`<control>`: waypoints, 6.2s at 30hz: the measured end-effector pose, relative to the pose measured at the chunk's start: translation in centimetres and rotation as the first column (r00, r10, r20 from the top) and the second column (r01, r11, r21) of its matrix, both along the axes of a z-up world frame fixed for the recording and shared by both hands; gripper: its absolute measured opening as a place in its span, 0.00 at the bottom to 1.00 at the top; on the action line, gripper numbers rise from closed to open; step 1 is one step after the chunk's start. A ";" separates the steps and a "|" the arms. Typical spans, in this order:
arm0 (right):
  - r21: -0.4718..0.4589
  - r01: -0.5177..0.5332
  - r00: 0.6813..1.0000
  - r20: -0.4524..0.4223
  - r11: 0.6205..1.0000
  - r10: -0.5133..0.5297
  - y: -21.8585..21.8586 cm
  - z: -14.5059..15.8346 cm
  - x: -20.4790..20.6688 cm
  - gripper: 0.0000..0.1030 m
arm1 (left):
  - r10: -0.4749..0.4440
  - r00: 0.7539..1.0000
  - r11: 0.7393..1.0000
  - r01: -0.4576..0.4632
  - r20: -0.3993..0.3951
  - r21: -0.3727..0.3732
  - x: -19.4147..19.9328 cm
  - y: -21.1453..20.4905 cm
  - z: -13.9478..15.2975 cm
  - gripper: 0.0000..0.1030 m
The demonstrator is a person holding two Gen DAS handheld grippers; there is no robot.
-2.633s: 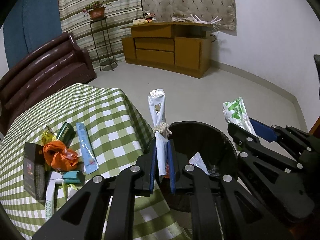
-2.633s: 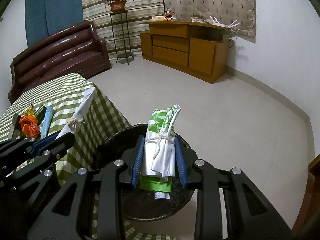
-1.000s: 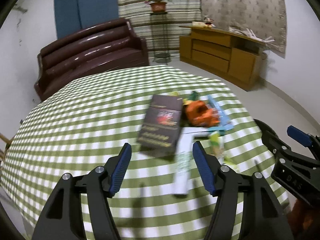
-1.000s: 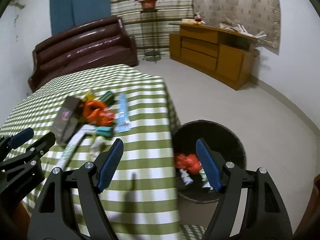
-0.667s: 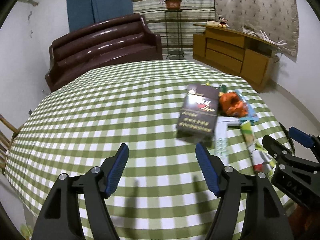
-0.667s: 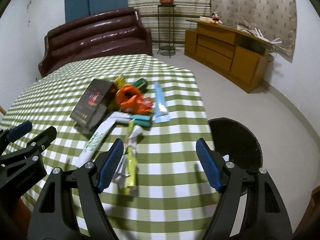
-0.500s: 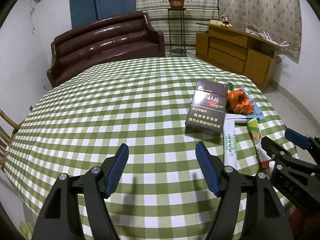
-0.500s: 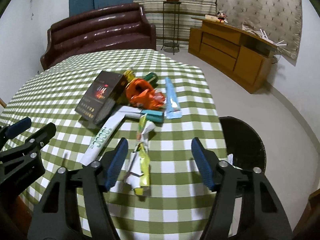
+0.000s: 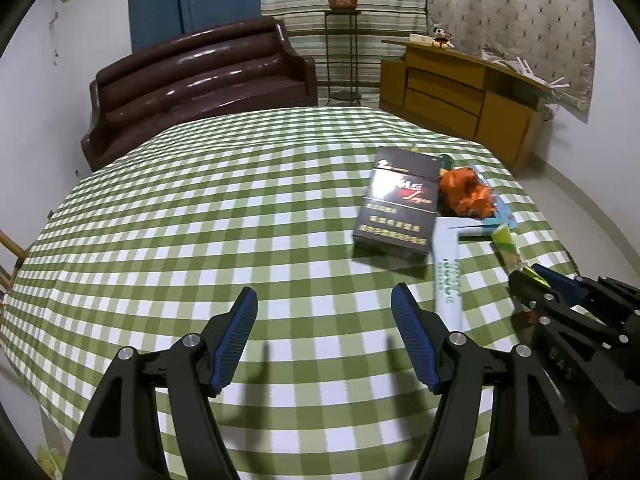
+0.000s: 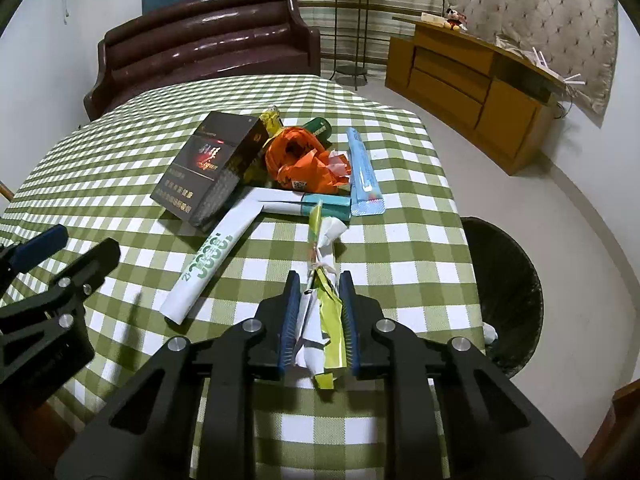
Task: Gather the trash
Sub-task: 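Grasp the yellow-green paper wrapper with the right tool, then carry the wrapper toward the bin with the right tool while the left grasps the white toothpaste tube, then move the left tool holding the white tube over the bin beside the right tool, then open both tools over the bin to drop the tube and wrapper, then move both open tools back to the table toward the box and orange bag, then grasp the dark cigarette box with the left tool while the right grasps the orange bag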
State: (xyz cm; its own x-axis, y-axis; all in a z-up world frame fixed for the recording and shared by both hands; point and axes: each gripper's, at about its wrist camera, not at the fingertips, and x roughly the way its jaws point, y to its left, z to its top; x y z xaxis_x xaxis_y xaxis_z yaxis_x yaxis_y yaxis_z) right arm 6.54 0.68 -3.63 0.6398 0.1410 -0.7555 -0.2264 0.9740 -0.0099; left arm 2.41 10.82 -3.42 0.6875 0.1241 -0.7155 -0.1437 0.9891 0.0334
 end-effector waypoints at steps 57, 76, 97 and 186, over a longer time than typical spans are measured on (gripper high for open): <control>0.045 0.221 0.970 0.095 0.974 -0.224 -12.8 2.0 0.1 0.19 | -0.271 0.961 0.958 0.275 0.061 -0.078 2.9 -11.1 1.9 0.15; 0.050 0.301 0.944 0.127 0.952 -0.305 -18.8 1.7 2.2 0.19 | -0.365 0.929 0.928 0.368 0.061 -0.063 7.9 -19.9 0.9 0.15; 0.078 0.300 0.948 0.090 0.951 -0.307 -21.1 -0.2 4.2 0.19 | -0.378 0.926 0.925 0.378 0.015 -0.042 9.9 -22.8 -0.5 0.15; 0.067 0.073 0.997 0.019 0.995 -0.075 -4.4 0.6 4.5 0.50 | -0.186 0.981 0.982 0.184 -0.055 -0.038 9.7 -2.8 -0.9 0.57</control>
State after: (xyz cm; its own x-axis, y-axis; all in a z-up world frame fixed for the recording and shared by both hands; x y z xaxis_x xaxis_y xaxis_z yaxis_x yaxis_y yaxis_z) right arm 11.09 -3.77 -3.04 0.6662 0.1421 -0.7321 -0.1542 0.9867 0.0513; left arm 12.11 7.99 -4.32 0.6539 -0.0254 -0.7562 0.0433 0.9991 0.0039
